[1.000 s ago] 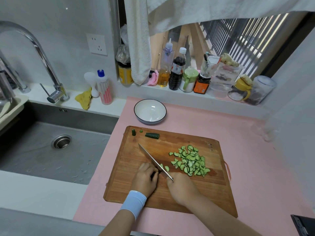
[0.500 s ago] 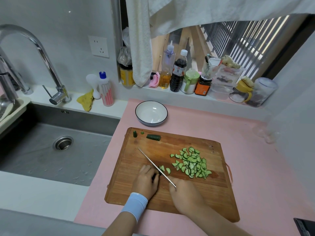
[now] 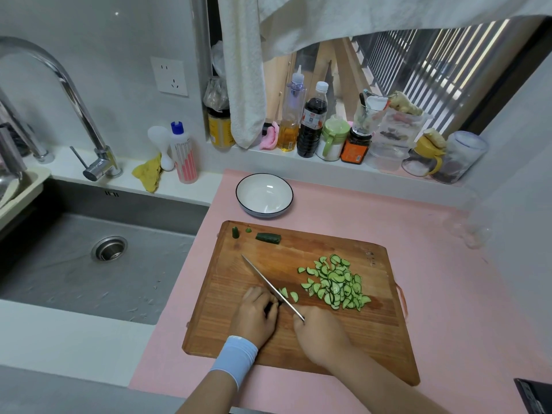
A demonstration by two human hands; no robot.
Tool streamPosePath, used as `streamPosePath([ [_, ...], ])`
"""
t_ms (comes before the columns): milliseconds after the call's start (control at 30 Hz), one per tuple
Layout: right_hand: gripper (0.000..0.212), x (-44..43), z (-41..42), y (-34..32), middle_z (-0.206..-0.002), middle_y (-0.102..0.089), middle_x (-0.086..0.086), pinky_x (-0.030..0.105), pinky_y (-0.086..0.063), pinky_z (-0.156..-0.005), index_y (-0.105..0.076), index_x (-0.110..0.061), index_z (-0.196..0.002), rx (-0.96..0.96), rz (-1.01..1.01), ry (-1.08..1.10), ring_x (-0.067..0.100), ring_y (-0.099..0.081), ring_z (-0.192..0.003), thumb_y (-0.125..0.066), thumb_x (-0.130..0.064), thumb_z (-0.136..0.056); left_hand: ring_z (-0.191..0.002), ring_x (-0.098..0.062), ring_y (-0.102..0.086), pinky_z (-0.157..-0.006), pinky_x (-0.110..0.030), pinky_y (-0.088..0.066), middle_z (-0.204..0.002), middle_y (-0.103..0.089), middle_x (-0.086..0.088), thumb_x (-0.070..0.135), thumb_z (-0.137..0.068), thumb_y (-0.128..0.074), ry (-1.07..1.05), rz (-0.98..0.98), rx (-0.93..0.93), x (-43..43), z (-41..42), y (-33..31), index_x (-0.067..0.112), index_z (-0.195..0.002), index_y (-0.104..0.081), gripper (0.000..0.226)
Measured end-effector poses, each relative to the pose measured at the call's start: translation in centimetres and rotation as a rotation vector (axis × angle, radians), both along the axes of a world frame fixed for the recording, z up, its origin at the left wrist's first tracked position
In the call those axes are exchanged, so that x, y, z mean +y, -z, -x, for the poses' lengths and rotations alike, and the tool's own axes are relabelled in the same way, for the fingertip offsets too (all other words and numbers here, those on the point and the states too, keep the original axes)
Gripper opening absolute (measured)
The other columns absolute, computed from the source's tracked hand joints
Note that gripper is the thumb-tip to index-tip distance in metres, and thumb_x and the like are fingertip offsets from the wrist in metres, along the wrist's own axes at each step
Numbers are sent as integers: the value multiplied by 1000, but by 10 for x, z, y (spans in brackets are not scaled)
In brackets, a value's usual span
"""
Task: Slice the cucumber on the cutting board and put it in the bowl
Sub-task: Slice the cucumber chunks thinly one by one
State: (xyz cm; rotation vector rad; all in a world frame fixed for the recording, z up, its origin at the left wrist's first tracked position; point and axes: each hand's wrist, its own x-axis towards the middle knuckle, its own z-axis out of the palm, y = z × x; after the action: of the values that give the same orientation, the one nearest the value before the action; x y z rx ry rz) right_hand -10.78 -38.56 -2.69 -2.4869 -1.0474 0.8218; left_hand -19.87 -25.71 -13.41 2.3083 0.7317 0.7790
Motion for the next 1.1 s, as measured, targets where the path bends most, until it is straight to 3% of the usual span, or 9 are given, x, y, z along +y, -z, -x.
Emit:
streamPosePath([
  [167, 34, 1, 2, 2, -86, -71, -2, 28, -43, -64, -65, -38, -121, -2, -3, 5, 18, -60, -72, -42, -30, -98, -82, -12, -48, -79, -12, -34, -82, -52, 2, 2, -73, -74, 8, -24, 8, -2, 2, 0, 12, -78, -63, 16],
  [467, 30, -5, 5, -8, -87, -71, -3, 30, -48, -69, -64, -40, -115, -17, 16, 2, 21, -64, -80, -41, -33, -99, -80, -9, -48, -76, -10, -35, -78, -53, 5, 1, -70, -78, -10, -6, -6, -2, 3, -4, 14, -75, -64, 20],
  [533, 28, -10, 6, -11, -81, -68, -5, 29, -44, -62, -66, -42, -107, -28, 10, 6, 17, -59, -72, -41, -32, -99, -79, -9, -48, -76, -10, -35, -77, -54, 5, 0, -70, -78, -13, -6, -11, -2, 3, -4, 14, -74, -64, 20],
  [633, 33, -18, 6, -17, -64, -55, -6, 25, -34, -51, -54, -36, -70, -53, 18, 3, 14, -49, -60, -42, -28, -99, -79, -7, -48, -76, -9, -36, -77, -55, 6, 1, -70, -77, -13, 0, -20, -3, 3, -6, 14, -73, -62, 21],
  [733, 35, -20, 5, -17, -61, -50, -5, 25, -30, -48, -45, -31, -64, -65, 25, 2, 13, -45, -56, -42, -27, -99, -80, -6, -48, -76, -9, -36, -78, -56, 6, 1, -69, -78, -24, 9, -18, -2, 3, -5, 14, -72, -63, 20],
  [867, 28, -13, 5, -14, -60, -49, -8, 20, -28, -46, -60, -39, -81, -36, 16, -14, 10, -44, -55, -42, -28, -100, -79, -8, -49, -76, -11, -38, -77, -57, 5, 0, -68, -78, -25, 17, -20, -2, 3, -4, 15, -72, -63, 21],
  [967, 31, -5, 6, -7, -64, -52, -9, 29, -38, -56, -57, -41, -76, -6, 28, -11, 17, -52, -67, -41, -30, -99, -78, -9, -50, -75, -14, -40, -76, -58, 5, 1, -68, -78, -29, 19, -19, -1, 3, -3, 14, -73, -64, 19],
  [1100, 30, 1, 6, -1, -83, -70, -1, 28, -45, -65, -65, -40, -112, -12, 17, -3, 20, -61, -74, -41, -31, -98, -79, -11, -51, -76, -16, -41, -77, -58, 5, 3, -70, -77, -31, 24, -12, -1, 3, -1, 15, -74, -65, 18],
])
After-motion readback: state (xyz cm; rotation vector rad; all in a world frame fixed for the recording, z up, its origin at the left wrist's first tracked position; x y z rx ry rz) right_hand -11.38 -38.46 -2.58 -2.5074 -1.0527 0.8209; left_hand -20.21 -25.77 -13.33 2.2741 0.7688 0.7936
